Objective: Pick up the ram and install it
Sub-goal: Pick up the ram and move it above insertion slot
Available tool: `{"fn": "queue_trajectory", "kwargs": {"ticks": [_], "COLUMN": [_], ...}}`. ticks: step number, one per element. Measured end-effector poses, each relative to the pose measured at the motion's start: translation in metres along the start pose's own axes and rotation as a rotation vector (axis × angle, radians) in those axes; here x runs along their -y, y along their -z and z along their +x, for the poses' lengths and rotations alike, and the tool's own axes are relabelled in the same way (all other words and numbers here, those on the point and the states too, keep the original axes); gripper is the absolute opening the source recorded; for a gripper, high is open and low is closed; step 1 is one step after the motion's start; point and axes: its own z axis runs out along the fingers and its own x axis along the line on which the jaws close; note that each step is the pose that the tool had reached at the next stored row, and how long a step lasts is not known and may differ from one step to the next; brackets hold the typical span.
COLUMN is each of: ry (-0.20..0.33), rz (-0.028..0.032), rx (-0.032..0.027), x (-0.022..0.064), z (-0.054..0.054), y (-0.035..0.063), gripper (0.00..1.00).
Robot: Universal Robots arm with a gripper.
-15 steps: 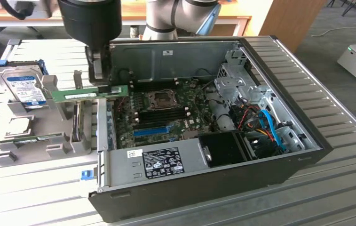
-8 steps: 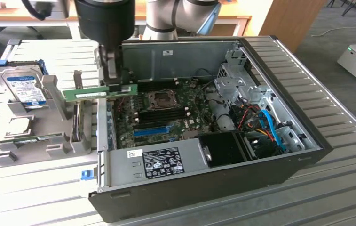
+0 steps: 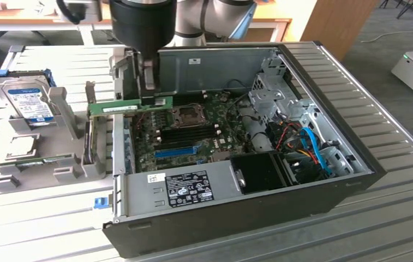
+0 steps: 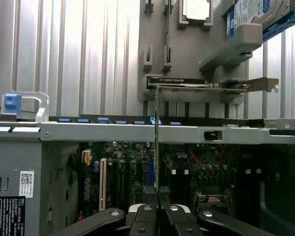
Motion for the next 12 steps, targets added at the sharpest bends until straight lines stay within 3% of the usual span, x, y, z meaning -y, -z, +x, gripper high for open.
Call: {"fn": "queue_trajectory", "kwargs": {"ticks": [12], "ry": [0.015], "rz": [-0.0013], "rx": [0.0012], "x": [0.0249], "z": [0.001], "y": [0.001], "gripper": [0.13]}}
